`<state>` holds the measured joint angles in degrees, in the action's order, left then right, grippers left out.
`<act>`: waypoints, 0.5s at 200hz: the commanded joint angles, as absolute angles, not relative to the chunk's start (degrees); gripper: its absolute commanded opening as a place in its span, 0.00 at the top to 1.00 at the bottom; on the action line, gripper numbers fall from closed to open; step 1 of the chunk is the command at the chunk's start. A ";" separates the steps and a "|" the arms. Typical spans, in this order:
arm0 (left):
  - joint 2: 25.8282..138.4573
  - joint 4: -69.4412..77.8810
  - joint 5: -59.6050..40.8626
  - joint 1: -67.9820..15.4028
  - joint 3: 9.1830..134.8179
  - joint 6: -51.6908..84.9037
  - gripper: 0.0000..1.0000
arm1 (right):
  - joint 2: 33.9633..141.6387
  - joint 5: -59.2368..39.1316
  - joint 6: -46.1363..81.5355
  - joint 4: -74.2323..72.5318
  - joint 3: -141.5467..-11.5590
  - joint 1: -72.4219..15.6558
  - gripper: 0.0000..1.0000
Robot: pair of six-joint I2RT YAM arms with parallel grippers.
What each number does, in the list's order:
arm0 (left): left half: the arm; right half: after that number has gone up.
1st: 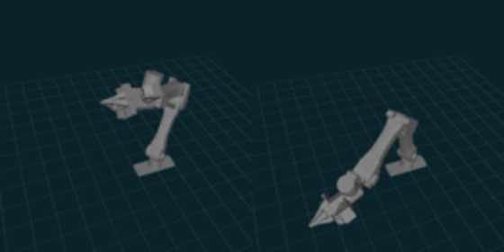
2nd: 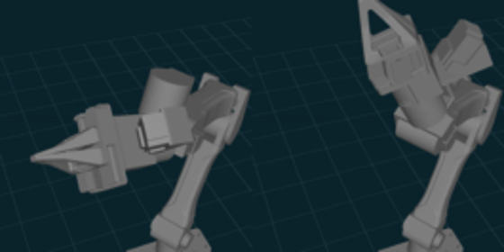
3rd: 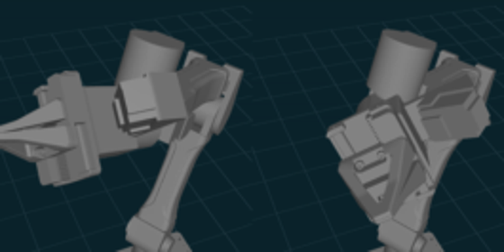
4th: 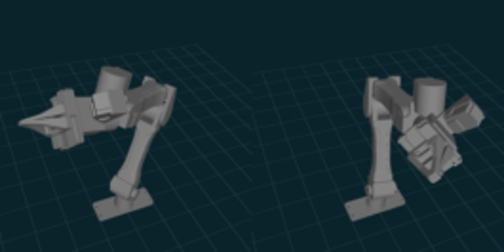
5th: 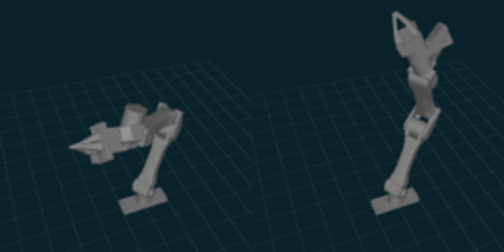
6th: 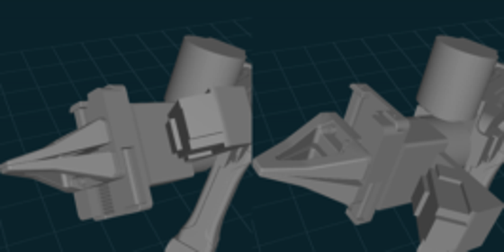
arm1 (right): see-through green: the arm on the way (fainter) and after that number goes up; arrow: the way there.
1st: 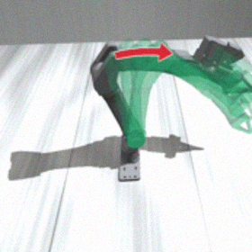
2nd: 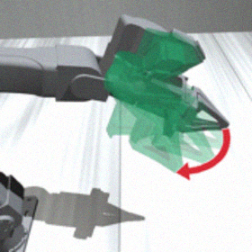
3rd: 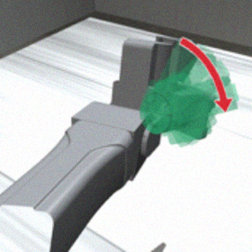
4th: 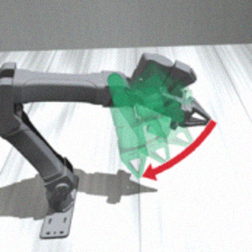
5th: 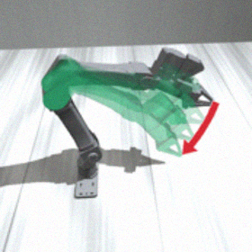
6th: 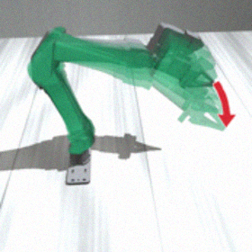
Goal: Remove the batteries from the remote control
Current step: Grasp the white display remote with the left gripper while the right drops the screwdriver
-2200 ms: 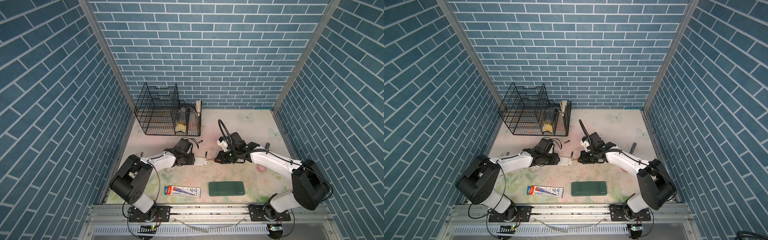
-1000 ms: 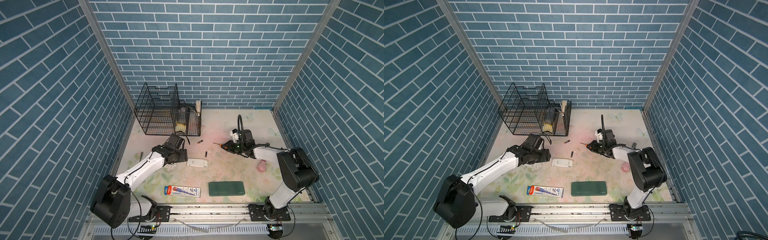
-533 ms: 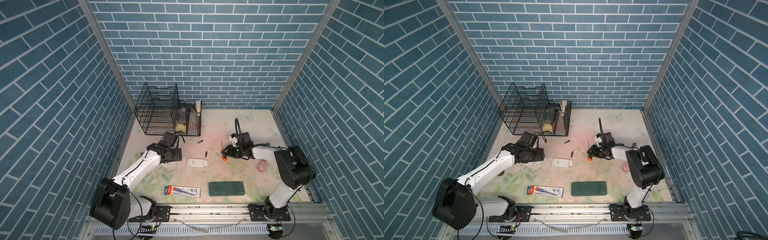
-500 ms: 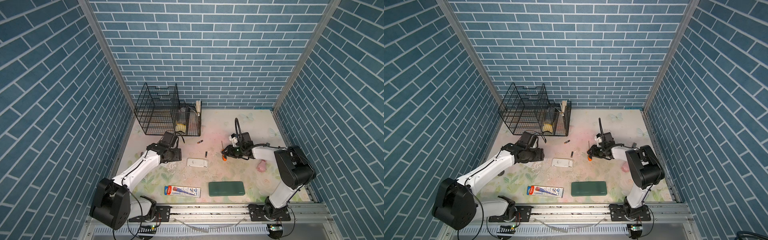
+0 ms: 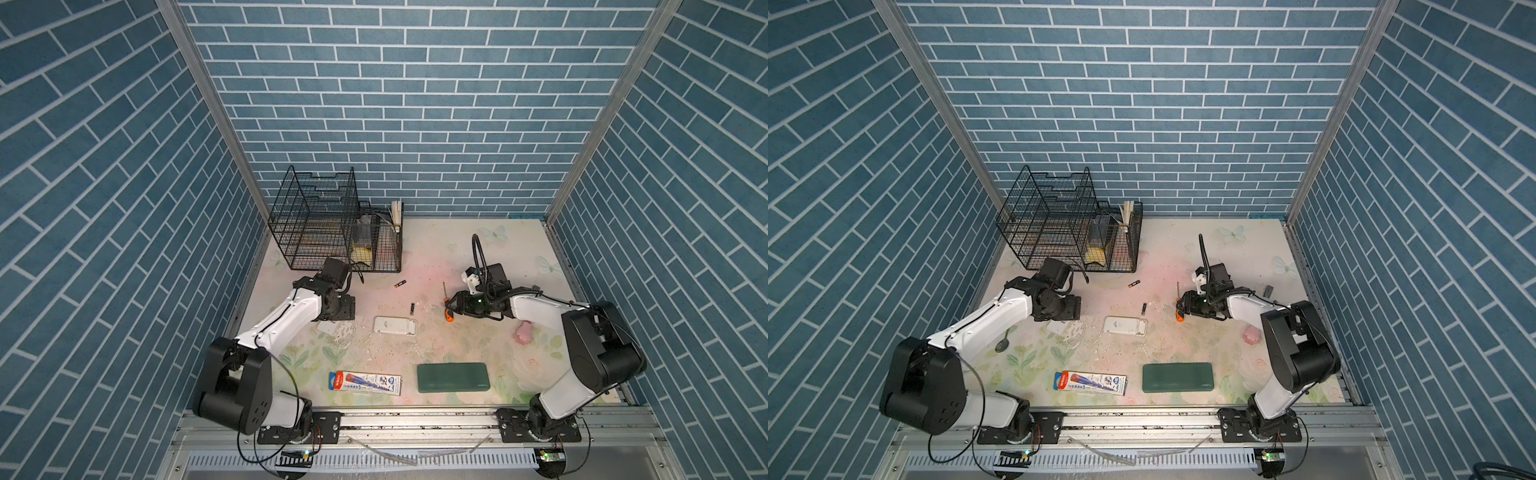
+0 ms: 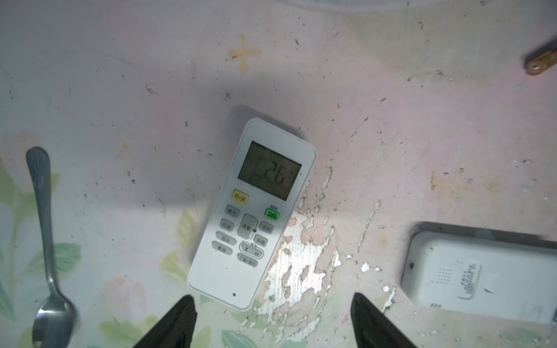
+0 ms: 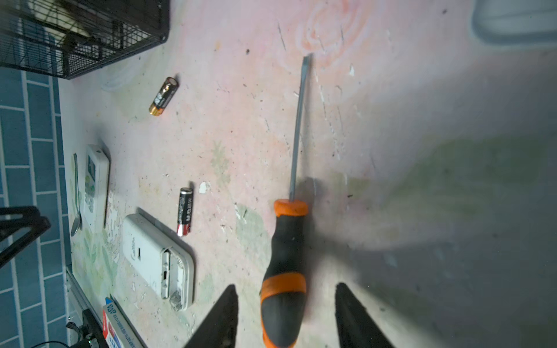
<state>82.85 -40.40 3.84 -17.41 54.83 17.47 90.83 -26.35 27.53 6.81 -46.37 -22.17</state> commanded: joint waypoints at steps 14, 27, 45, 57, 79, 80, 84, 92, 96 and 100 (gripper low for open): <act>89.41 -42.51 6.56 -16.03 59.22 11.21 0.20 | 83.47 -23.75 25.29 14.87 -51.15 -22.06 0.44; 92.06 -42.28 6.94 -15.86 60.72 9.77 0.21 | 81.46 -23.05 25.44 16.22 -51.96 -22.06 0.44; 95.78 -42.28 7.18 -15.48 62.86 8.31 0.21 | 79.11 -22.25 25.92 17.23 -52.58 -22.08 0.44; 97.97 -42.46 7.24 -15.21 64.24 7.59 0.22 | 77.87 -22.03 26.40 17.53 -52.81 -22.09 0.44; 101.10 -42.07 6.96 -14.85 65.86 6.86 0.22 | 76.41 -21.56 26.87 17.74 -52.91 -22.10 0.44; 101.13 -42.04 6.91 -14.85 65.89 6.81 0.22 | 76.35 -21.54 26.88 17.70 -52.91 -22.12 0.44; 101.53 -41.88 6.85 -14.77 65.98 6.77 0.22 | 76.23 -21.42 26.96 17.77 -52.89 -22.10 0.44; 102.25 -41.52 6.70 -14.74 66.17 6.77 0.22 | 76.03 -21.28 26.98 17.87 -52.91 -22.11 0.44; 102.58 -41.45 6.68 -14.70 66.25 6.79 0.23 | 75.96 -21.27 26.98 17.85 -52.91 -22.07 0.44; 102.93 -41.36 6.80 -14.64 66.29 6.85 0.23 | 75.94 -21.27 26.98 17.92 -52.91 -22.14 0.44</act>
